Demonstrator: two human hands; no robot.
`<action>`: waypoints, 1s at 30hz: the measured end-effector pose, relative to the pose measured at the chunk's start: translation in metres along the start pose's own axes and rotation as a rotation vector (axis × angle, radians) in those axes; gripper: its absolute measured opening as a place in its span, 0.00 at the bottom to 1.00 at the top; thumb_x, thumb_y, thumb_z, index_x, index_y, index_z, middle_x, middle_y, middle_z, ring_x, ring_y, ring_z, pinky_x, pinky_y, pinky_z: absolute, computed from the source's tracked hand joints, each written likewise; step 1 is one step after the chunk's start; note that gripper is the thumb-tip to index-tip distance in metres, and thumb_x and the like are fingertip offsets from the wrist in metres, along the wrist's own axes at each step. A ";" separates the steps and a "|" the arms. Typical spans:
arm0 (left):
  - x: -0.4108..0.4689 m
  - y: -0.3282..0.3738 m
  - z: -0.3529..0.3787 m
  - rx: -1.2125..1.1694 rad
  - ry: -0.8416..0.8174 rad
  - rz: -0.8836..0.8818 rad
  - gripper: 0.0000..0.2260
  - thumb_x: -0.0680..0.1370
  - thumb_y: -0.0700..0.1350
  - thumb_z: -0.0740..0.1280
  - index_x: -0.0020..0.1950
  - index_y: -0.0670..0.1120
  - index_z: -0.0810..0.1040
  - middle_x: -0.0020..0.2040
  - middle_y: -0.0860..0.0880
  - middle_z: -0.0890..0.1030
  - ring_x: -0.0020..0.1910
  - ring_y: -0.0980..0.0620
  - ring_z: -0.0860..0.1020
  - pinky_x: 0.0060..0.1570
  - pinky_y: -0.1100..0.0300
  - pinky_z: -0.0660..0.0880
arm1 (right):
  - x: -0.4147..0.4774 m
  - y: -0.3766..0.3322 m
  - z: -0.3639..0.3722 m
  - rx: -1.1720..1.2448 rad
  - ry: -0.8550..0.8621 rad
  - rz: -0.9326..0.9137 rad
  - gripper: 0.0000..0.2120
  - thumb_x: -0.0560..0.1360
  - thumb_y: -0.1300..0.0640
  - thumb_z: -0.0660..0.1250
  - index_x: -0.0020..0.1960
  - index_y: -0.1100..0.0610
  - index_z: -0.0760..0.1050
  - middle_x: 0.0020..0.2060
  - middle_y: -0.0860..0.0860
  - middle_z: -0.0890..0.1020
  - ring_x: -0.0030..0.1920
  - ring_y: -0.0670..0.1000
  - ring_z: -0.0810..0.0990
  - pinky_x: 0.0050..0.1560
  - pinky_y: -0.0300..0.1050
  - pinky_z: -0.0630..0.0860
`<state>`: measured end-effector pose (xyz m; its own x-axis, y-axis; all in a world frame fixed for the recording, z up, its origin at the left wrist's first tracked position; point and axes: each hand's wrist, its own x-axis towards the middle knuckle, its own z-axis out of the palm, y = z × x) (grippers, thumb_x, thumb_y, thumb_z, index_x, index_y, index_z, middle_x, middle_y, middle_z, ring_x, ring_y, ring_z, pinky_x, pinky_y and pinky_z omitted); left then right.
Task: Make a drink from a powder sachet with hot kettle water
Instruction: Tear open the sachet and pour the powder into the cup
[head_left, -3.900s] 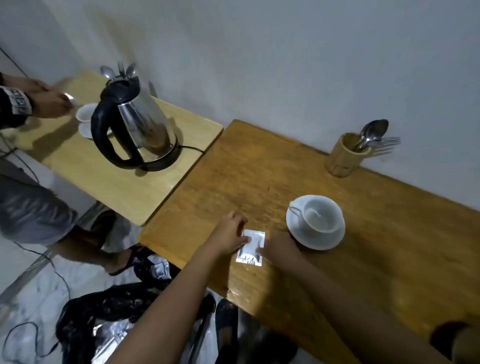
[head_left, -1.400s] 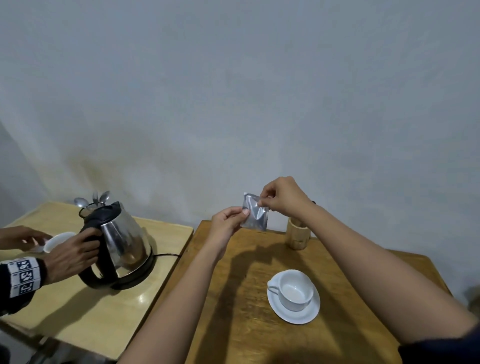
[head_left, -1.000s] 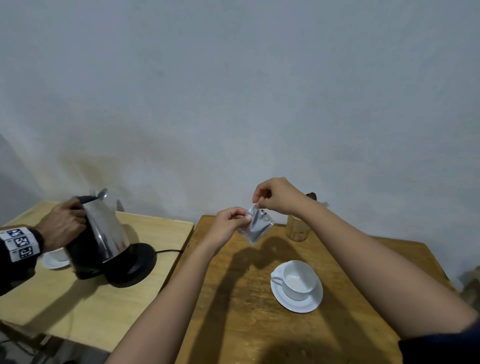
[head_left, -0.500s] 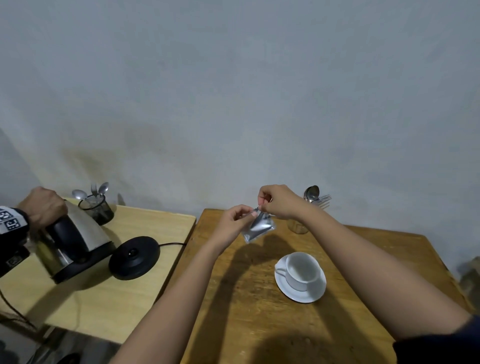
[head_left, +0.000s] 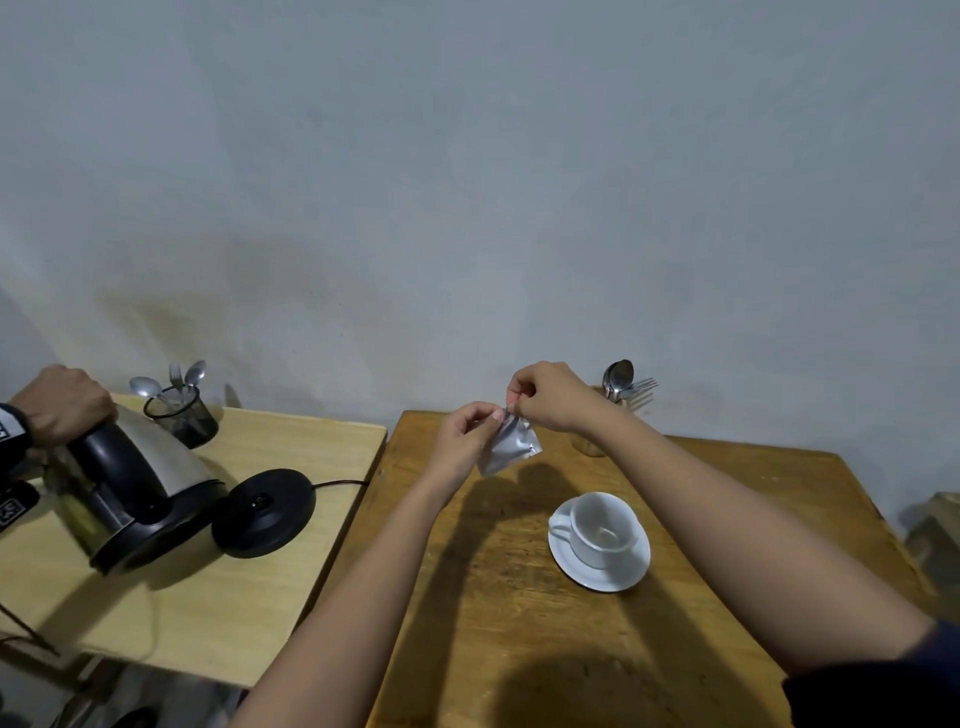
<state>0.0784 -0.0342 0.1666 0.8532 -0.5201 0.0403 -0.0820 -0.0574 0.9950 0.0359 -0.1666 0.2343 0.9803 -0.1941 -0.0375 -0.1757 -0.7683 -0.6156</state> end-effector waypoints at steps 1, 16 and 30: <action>0.001 0.000 0.001 -0.027 -0.001 -0.018 0.07 0.78 0.42 0.62 0.49 0.40 0.79 0.45 0.47 0.79 0.44 0.55 0.76 0.39 0.74 0.72 | -0.001 -0.001 0.002 -0.002 0.002 -0.009 0.09 0.71 0.66 0.60 0.45 0.63 0.79 0.38 0.53 0.78 0.33 0.45 0.71 0.32 0.35 0.67; 0.018 -0.010 -0.007 -0.330 0.105 -0.223 0.10 0.75 0.33 0.57 0.36 0.42 0.73 0.36 0.45 0.76 0.37 0.51 0.75 0.39 0.60 0.70 | 0.001 0.003 0.033 -0.097 0.029 -0.347 0.08 0.75 0.65 0.61 0.50 0.62 0.79 0.44 0.53 0.73 0.43 0.51 0.73 0.46 0.44 0.70; 0.042 -0.047 -0.039 -0.488 0.385 -0.212 0.12 0.72 0.35 0.59 0.29 0.44 0.68 0.18 0.53 0.72 0.19 0.61 0.69 0.23 0.66 0.66 | -0.012 0.003 0.044 -0.057 -0.105 -0.476 0.06 0.77 0.64 0.61 0.42 0.62 0.74 0.40 0.49 0.71 0.34 0.39 0.67 0.39 0.33 0.64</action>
<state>0.1383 -0.0207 0.1254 0.9560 -0.1924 -0.2216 0.2740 0.3149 0.9087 0.0281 -0.1395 0.1984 0.9562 0.2472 0.1569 0.2926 -0.7894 -0.5396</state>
